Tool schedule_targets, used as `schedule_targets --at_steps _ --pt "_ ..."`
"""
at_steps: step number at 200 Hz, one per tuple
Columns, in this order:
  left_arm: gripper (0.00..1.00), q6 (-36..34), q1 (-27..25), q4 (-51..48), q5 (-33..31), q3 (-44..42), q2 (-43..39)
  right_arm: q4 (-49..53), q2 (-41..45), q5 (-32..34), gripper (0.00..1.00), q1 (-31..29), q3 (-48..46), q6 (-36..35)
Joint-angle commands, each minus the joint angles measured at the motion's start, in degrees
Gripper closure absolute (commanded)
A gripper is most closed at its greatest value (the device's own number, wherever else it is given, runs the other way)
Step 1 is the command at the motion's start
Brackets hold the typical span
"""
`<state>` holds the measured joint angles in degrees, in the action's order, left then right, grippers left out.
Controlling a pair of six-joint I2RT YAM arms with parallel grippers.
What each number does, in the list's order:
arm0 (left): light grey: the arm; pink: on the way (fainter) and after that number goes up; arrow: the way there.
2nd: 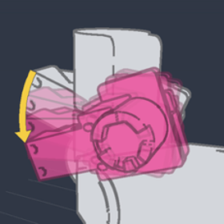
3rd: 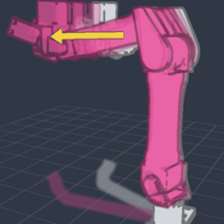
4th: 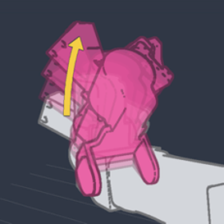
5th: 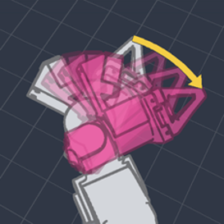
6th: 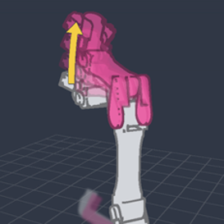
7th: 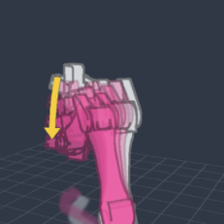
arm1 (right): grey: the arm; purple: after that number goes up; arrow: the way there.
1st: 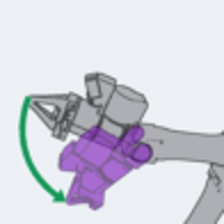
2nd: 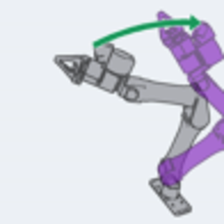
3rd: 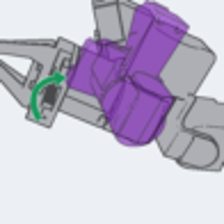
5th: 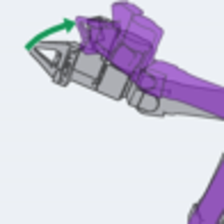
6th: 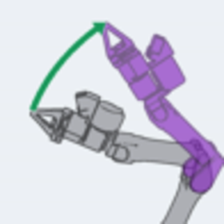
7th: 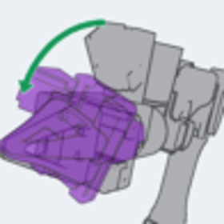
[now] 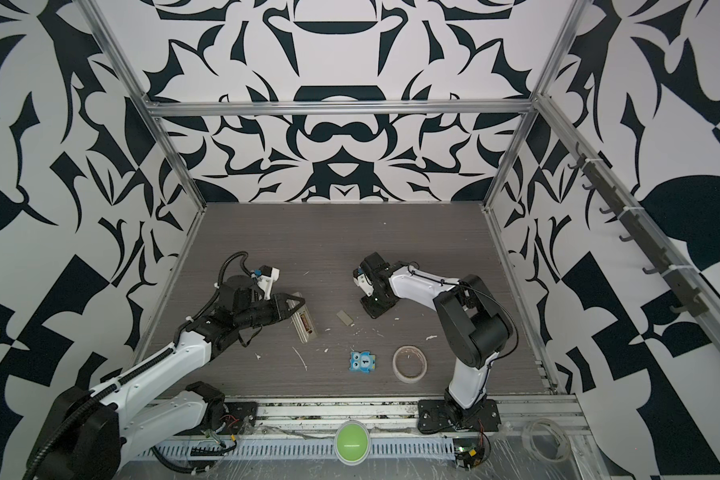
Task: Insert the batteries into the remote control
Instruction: 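Move the right gripper over the two black-and-gold AA batteries, then lower the right gripper and grasp one AA battery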
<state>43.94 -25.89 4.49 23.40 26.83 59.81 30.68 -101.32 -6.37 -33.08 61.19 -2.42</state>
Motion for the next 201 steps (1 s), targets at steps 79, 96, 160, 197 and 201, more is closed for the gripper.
schedule_targets --at_steps 79,96,160,197,201 --pt "1.00 0.1 0.2 1.3 0.7 -0.3 0.3 2.3 1.0 0.3 0.72 0.0 -0.4 -1.3" --pt "1.00 0.0 0.2 1.3 0.7 -0.3 0.4 2.6 1.2 0.3 0.73 -0.1 -0.4 -1.5" --pt "1.00 0.0 0.2 1.0 0.6 -0.1 0.6 3.2 0.8 0.0 0.79 -0.1 -0.2 -2.2" --pt "1.00 0.0 0.2 1.0 0.9 0.2 0.9 3.2 0.4 -0.5 0.80 -0.1 -0.1 -2.4" --pt "1.00 -0.1 0.2 1.0 0.9 0.2 0.8 3.2 0.4 -0.5 0.80 -0.1 -0.1 -2.4"
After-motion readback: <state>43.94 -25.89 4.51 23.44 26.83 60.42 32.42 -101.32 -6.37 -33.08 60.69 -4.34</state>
